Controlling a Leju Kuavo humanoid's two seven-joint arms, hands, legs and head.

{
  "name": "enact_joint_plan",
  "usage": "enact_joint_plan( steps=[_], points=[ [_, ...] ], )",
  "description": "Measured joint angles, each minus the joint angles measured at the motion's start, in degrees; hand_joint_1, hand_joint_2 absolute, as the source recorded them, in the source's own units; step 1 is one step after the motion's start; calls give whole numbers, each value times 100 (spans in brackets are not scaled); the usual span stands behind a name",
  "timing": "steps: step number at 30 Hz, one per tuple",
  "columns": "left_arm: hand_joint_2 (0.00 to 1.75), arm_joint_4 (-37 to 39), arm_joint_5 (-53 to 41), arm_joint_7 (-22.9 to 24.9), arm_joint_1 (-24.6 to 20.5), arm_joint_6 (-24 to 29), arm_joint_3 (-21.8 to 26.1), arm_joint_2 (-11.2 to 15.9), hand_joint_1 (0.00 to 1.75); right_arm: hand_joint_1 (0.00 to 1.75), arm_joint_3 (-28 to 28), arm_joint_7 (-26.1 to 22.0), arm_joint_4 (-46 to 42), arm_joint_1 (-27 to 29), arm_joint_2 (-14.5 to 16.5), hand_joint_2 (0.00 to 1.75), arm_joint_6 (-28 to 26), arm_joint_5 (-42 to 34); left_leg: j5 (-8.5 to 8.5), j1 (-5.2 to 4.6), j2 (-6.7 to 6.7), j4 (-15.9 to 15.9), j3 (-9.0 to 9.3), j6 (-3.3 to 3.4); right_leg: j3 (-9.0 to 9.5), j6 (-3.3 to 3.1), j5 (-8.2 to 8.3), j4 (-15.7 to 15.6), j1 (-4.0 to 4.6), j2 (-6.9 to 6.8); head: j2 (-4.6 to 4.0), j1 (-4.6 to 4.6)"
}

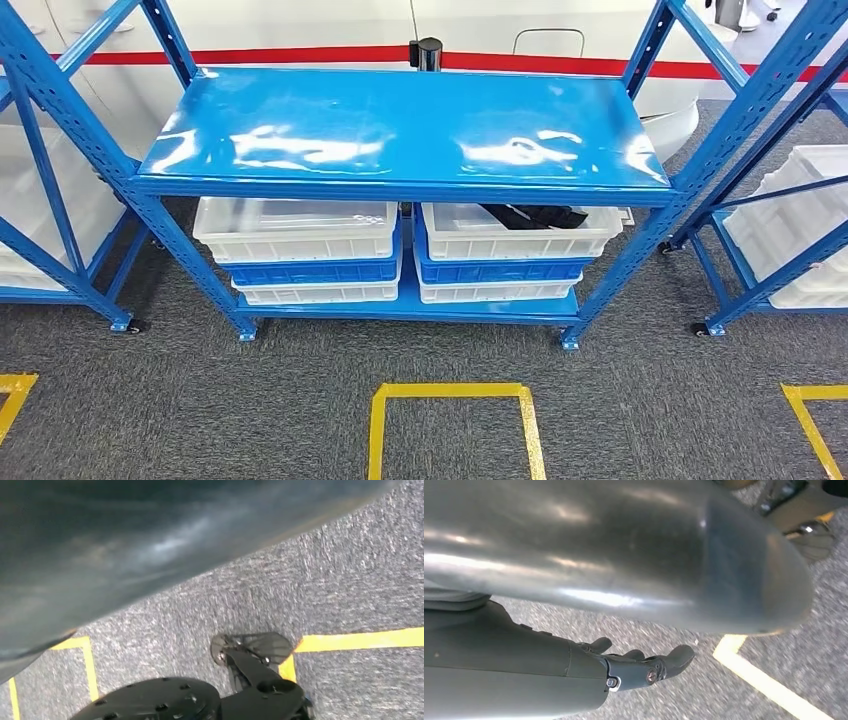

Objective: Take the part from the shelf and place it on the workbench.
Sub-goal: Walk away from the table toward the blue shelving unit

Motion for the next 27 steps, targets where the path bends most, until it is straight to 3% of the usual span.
enact_joint_plan(
  steps=[1,3,5,6,7,9,10,12,14,16,17,19,20,21,22,23,25,27],
  points=[
    [0,-1,0,-8,-1,2,1,0,0,0,0,-2,0,6,0,0,-1,2,18,-2,65,-19,15,51,-88,0,-73,145,5,-141,0,19],
    [0,-3,-1,-20,5,5,1,0,0,0,0,-7,0,-15,7,0,-2,5,28,-16,222,-37,21,115,-415,-44,-362,779,25,-465,0,61],
    [0,-3,-6,-23,15,20,1,0,0,0,0,-9,0,-35,14,0,-2,7,19,-38,392,-37,14,135,-773,-50,-604,1461,28,-566,0,86],
    [0,-3,-10,-23,15,34,1,-1,0,0,0,-8,0,-31,14,0,-2,7,12,-43,466,-37,14,139,-847,-25,-624,1598,27,-583,0,86],
    [0,-3,-13,-23,14,50,1,-1,0,0,0,-8,0,-23,11,0,-2,7,3,-44,534,-36,19,138,-789,19,-551,1484,26,-608,0,91],
    [0,-3,-16,-22,12,75,1,-2,0,0,0,-7,0,-17,3,0,-2,8,-27,-46,660,-35,47,109,-398,105,-287,753,28,-804,0,102],
    [0,-3,-17,-22,13,82,1,-2,0,0,0,-7,0,-27,4,0,-2,9,-56,-63,721,-32,66,75,-183,113,-164,370,36,-946,0,109],
    [0,-3,-17,-20,14,93,1,-1,0,0,0,-7,0,-50,10,0,-2,11,-104,-100,829,-38,117,6,16,45,-52,31,63,-1098,0,97],
    [0,-3,-16,-36,3,107,1,-2,0,0,0,-7,0,-52,13,0,-2,12,-129,-98,928,-72,182,-60,22,-45,-19,17,73,-979,0,78],
    [0,-3,-13,-91,-11,124,1,-5,0,0,0,-7,0,-43,7,0,-2,14,-238,-61,798,40,178,-116,42,-118,-2,-15,29,-842,0,56],
    [0,-3,-11,-127,-11,136,1,-7,0,0,0,-7,0,-43,5,0,-2,14,-373,-45,657,256,88,-131,60,-162,4,-29,1,-777,0,39],
    [0,-3,-6,-180,-4,155,1,-7,0,0,0,-8,0,-48,12,0,-2,16,-724,-30,395,982,-267,-141,71,-219,-2,-30,4,-645,0,12],
    [0,-3,-1,-199,1,159,1,-7,0,0,0,-9,0,-51,17,0,-2,17,-836,-30,342,1318,-456,-146,77,-232,-6,-30,14,-566,0,10],
    [0,-3,8,-217,5,161,2,-8,0,0,0,-9,0,-49,21,0,-2,17,-841,-30,316,1498,-580,-149,85,-233,-7,-29,23,-478,0,11],
    [0,-3,21,-242,7,161,2,-9,0,0,0,-9,0,-44,23,0,-2,16,-725,-27,300,1464,-604,-146,98,-233,-8,-27,26,-389,0,10],
    [0,-3,32,-275,8,161,3,-9,0,0,0,-9,0,-40,23,0,-2,16,-511,-20,270,1207,-517,-139,115,-231,-9,-26,25,-298,0,11],
    [0,-3,48,-351,8,159,4,-10,0,0,0,-9,0,-40,25,0,-2,15,-93,9,12,456,-220,-126,128,-215,-16,-13,36,-137,0,5],
    [0,-3,51,-403,6,155,8,-11,0,0,0,-9,0,-45,29,0,-2,15,49,13,-185,46,-68,-102,102,-163,-11,-14,46,-13,0,2]
  ],
)
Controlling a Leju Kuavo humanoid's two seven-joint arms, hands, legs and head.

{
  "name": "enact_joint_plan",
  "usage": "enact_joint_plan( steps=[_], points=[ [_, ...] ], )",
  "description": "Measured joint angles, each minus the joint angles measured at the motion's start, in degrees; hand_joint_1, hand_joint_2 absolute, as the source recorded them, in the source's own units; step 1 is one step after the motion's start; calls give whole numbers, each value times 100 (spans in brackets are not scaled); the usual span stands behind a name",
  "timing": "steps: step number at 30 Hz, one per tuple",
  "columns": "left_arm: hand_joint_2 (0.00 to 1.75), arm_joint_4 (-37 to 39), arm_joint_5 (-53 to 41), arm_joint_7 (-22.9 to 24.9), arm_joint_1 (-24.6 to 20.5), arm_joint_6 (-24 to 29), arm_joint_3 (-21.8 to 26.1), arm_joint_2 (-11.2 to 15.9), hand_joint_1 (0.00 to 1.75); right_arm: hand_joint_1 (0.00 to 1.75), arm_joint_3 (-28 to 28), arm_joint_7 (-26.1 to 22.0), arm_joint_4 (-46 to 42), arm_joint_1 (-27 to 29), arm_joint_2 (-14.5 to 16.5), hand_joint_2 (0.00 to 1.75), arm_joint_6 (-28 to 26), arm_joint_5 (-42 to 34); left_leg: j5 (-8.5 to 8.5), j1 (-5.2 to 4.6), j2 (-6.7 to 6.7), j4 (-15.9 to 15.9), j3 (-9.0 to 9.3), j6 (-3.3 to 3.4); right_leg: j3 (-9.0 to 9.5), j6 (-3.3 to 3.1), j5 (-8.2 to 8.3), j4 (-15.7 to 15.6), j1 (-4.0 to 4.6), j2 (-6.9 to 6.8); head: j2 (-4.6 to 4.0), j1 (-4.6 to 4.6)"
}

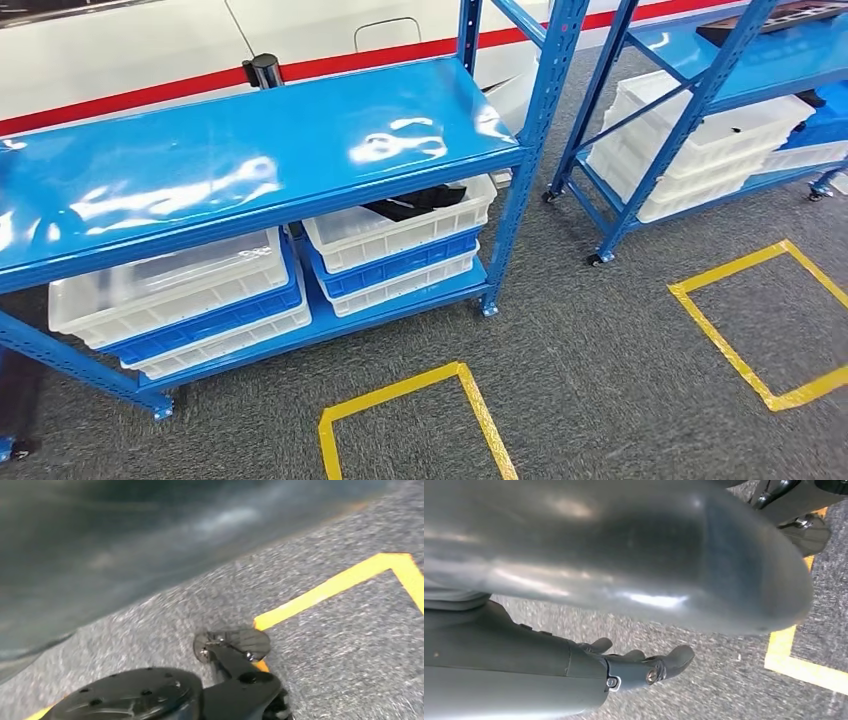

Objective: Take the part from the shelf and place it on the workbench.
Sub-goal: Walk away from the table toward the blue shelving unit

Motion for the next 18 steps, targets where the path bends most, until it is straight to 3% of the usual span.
enact_joint_plan(
  steps=[2,3,6,7,9,18],
  points=[
    [0,0,5,-27,-2,-15,2,-1,0,0,0,-18,0,16,2,0,0,2,10,-30,72,-45,3,69,-45,80,23,-28,-11,78,0,-2],
    [0,0,8,-38,-5,-25,3,-1,0,0,0,-34,0,33,2,0,-1,11,32,-38,118,-66,10,117,-73,110,23,-11,-15,26,0,-2],
    [0,0,12,-63,-5,-61,13,-1,0,0,0,-81,-1,46,3,0,-3,74,36,-92,197,-103,-9,140,-76,91,10,-6,8,-328,0,50],
    [0,0,12,-66,-2,-73,19,-1,0,0,0,-90,-1,40,3,0,-4,90,21,-120,213,-98,-17,129,-54,86,28,-47,8,-370,0,56],
    [0,0,11,-70,-4,-87,30,-3,0,0,0,-100,0,44,7,0,-4,98,20,-140,254,-96,1,147,-40,126,93,-104,-11,-350,0,45],
    [0,0,27,-83,-4,-131,51,-3,0,0,0,-129,0,44,9,0,-4,108,16,-147,268,-93,4,161,-38,143,90,-114,-16,-346,0,49]
  ],
)
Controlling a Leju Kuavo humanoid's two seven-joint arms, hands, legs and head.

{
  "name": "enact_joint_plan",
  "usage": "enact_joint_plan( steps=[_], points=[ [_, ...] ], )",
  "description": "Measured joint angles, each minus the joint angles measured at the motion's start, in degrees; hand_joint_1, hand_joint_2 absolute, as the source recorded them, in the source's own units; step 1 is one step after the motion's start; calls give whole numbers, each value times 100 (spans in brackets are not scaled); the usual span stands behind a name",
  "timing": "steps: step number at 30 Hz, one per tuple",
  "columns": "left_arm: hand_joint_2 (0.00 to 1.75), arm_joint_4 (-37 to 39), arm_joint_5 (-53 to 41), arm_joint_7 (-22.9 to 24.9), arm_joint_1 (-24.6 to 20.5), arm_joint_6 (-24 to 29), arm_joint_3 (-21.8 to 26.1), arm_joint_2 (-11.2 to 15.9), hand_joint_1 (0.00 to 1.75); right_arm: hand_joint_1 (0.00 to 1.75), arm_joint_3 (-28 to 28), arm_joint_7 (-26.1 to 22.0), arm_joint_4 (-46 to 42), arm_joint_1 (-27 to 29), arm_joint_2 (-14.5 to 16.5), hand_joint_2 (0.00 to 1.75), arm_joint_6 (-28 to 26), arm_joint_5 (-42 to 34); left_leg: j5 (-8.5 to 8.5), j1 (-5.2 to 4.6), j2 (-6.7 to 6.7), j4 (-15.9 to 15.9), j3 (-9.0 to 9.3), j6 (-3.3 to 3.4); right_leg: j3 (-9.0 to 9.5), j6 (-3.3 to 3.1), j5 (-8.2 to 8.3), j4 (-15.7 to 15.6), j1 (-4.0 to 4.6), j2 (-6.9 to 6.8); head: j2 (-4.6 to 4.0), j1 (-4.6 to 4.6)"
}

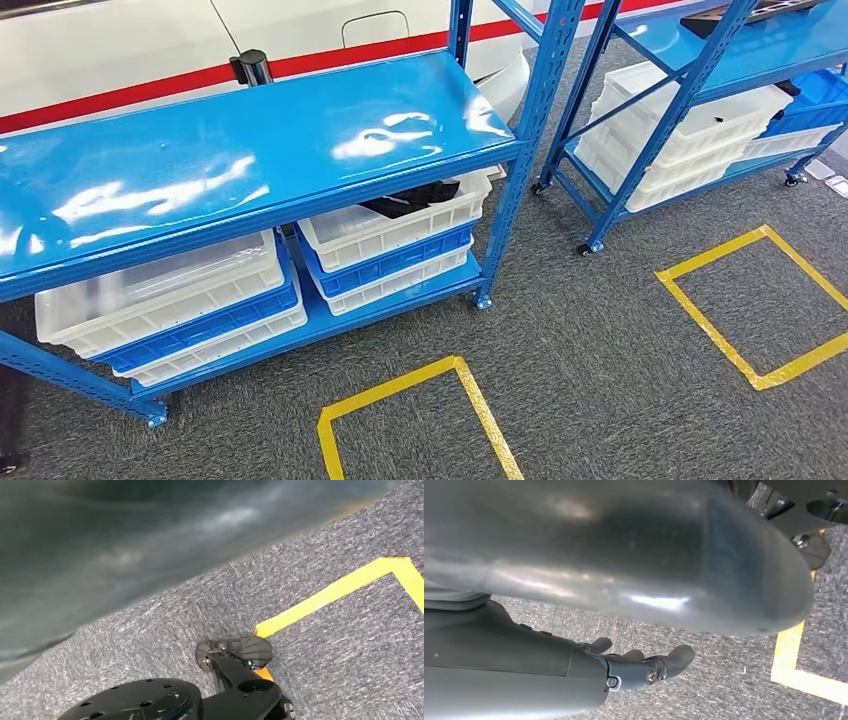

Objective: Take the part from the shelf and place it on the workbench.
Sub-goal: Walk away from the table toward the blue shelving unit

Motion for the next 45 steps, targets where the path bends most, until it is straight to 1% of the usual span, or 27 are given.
enact_joint_plan(
  steps=[12,32,37,40,42,44,45],
  points=[
    [0,0,137,-3,0,-268,75,5,0,0,0,-31,0,-13,-1,0,5,21,-2,26,3,-4,2,-2,-1,-2,-1,0,28,0,0,1],
    [0,0,122,82,0,-312,108,7,0,0,0,-58,0,-14,-4,0,-63,65,-1,27,3,-3,2,-3,-1,-2,-1,0,30,0,0,-1],
    [0,0,92,82,0,-281,108,10,0,0,0,-39,0,-14,-5,0,-62,64,-6,4,2,2,-3,4,3,3,2,-5,13,0,0,-1],
    [0,0,92,81,0,-268,108,17,0,0,0,-34,0,-14,-1,0,-62,64,-13,-14,2,5,-3,21,3,11,5,-7,-4,0,0,0],
    [0,0,92,80,0,-265,108,22,0,0,0,-32,0,-13,2,0,-61,65,-15,-36,3,8,-2,43,3,26,12,-13,-24,3,0,-1],
    [0,0,92,80,-1,-265,108,27,0,0,0,-32,0,-13,5,0,-61,64,-9,-51,11,-6,4,82,4,61,17,-31,-41,17,0,-3],
    [0,0,92,79,-2,-265,108,28,0,0,0,-32,0,-13,6,0,-61,65,9,-34,26,-37,31,114,-7,78,12,-30,-47,17,0,-2]
  ],
)
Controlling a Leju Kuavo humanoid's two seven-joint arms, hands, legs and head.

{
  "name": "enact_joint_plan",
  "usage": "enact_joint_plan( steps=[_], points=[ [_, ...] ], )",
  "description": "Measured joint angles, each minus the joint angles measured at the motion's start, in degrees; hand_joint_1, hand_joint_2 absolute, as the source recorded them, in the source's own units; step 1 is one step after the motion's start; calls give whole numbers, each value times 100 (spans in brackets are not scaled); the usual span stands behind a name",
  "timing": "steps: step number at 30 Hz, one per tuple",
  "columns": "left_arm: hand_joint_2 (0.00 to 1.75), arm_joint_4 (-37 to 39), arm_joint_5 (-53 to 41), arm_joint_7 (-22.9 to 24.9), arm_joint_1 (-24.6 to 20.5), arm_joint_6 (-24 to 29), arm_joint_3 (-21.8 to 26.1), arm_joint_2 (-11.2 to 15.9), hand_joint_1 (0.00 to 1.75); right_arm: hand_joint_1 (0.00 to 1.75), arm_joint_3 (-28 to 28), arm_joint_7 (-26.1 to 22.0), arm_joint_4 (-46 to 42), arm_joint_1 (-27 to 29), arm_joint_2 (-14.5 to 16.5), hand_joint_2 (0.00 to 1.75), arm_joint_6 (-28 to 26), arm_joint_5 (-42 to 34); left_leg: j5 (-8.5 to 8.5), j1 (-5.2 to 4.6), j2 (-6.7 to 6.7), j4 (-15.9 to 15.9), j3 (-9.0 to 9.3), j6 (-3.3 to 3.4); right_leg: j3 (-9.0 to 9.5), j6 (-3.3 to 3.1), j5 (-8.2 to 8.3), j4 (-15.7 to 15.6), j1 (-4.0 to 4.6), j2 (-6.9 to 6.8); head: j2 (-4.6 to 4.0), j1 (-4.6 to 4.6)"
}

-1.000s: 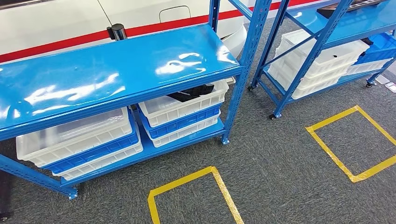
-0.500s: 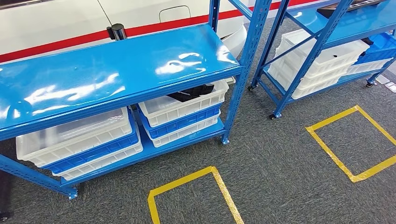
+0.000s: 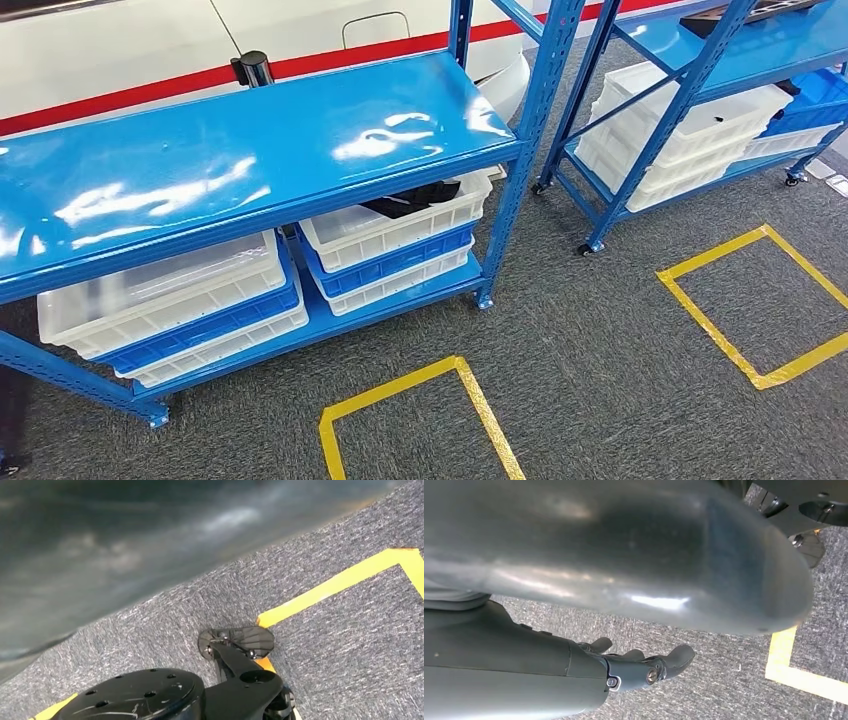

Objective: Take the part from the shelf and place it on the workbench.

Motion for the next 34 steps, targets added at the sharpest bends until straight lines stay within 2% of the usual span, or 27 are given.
enact_joint_plan(
  steps=[2,3,5,6,7,8,10,11,12,14,15,17,18,20,21,22,23,25,26,27,29,31,33,34],
  points=[
    [0,0,0,-8,-1,0,0,-1,0,0,0,0,0,-2,2,0,0,0,38,46,44,-71,61,55,-114,-2,-115,220,15,-77,0,22],
    [0,0,0,-13,0,0,1,-1,0,0,0,1,0,-6,1,0,0,0,51,64,71,-92,85,71,-248,-25,-232,483,18,-134,0,39],
    [0,0,0,-23,2,0,3,0,0,0,0,5,0,-12,3,0,0,0,51,69,125,-96,87,77,-637,-56,-506,1243,22,-212,0,60],
    [0,0,0,-26,3,0,5,1,0,0,0,8,0,-8,3,0,0,0,45,71,145,-95,86,72,-781,-42,-567,1502,16,-226,0,60],
    [0,0,0,-28,3,0,6,1,0,0,0,9,0,-2,1,0,0,0,37,77,160,-94,88,61,-834,-6,-554,1580,5,-238,0,60],
    [0,0,0,-30,3,0,7,-1,0,0,0,10,0,4,-4,0,0,1,24,88,166,-92,97,43,-751,48,-453,1401,-9,-251,0,62],
    [0,-1,1,-31,3,1,7,-2,0,0,0,10,0,0,-8,0,0,8,-20,102,171,-86,129,-26,-350,147,-180,627,-36,-305,0,72],
    [0,-2,1,-32,3,1,8,1,0,0,0,9,0,-7,-3,0,0,13,-51,96,173,-81,146,-74,-163,148,-87,301,-38,-322,0,78],
    [0,-2,1,-33,3,2,9,4,0,0,0,6,0,-15,2,0,0,19,-76,88,176,-84,164,-121,-48,114,-49,114,-28,-332,0,70],
    [0,-2,0,-34,0,4,10,8,0,0,0,1,0,-19,5,0,0,26,-107,92,184,-109,200,-203,9,-11,-56,60,11,-316,0,47],
    [0,-2,0,-34,-1,4,10,8,0,0,0,0,0,-16,2,0,0,27,-119,114,187,-114,221,-238,20,-70,-62,57,4,-311,0,33],
    [0,-2,0,-34,-4,4,11,9,0,0,-1,0,0,-10,-4,0,0,30,-257,148,189,105,155,-286,70,-172,-84,41,-14,-305,0,22],
    [0,-2,0,-34,-4,4,12,9,0,0,-1,0,0,-10,-4,0,0,30,-403,156,187,395,24,-299,99,-214,-100,35,-21,-305,0,15],
    [0,-2,0,-34,-1,4,14,9,0,0,-1,0,0,-11,-3,0,0,31,-737,154,184,1191,-397,-311,149,-277,-142,36,15,-308,0,10],
    [0,-2,0,-34,4,4,15,9,0,0,0,0,0,-11,-3,0,0,31,-806,154,184,1488,-579,-314,175,-298,-160,36,30,-305,0,12],
    [0,-2,0,-34,9,4,15,9,0,0,0,0,0,-9,-4,0,0,31,-756,155,185,1594,-676,-312,203,-312,-178,37,40,-295,0,13],
    [0,-2,0,-34,14,4,16,9,0,0,-1,0,0,-7,-5,0,0,31,-589,155,185,1467,-662,-305,237,-316,-198,38,45,-279,0,12],
    [0,-2,0,-34,18,4,17,12,0,0,-1,0,0,-5,-2,0,0,31,-112,156,184,738,-387,-276,303,-288,-244,39,46,-245,0,7],
    [0,-2,0,-34,15,4,17,13,0,0,-1,0,0,-7,1,0,0,31,46,150,182,387,-240,-262,319,-259,-271,46,65,-232,0,3],
    [0,-2,0,-33,10,4,17,14,0,0,0,0,0,-10,3,0,0,31,127,139,179,157,-146,-247,333,-228,-291,47,77,-226,0,3],
    [0,-2,0,-34,2,5,18,13,0,0,-1,0,0,-13,3,0,0,32,123,99,171,37,-104,-208,339,-160,-310,27,90,-220,0,-1],
    [0,-2,2,-40,3,8,19,13,0,0,-1,2,0,-11,3,0,0,33,140,94,168,-3,-92,-135,326,-103,-336,46,79,-232,0,-1],
    [0,-2,5,-56,3,10,20,11,0,0,0,2,0,-14,4,0,0,45,159,115,171,-46,-71,-69,131,-101,-507,421,84,-251,0,17],
    [0,-2,5,-62,2,11,20,10,0,0,0,2,0,-15,4,0,0,48,158,117,174,-49,-67,-58,57,-108,-564,554,79,-259,0,22]
  ],
)
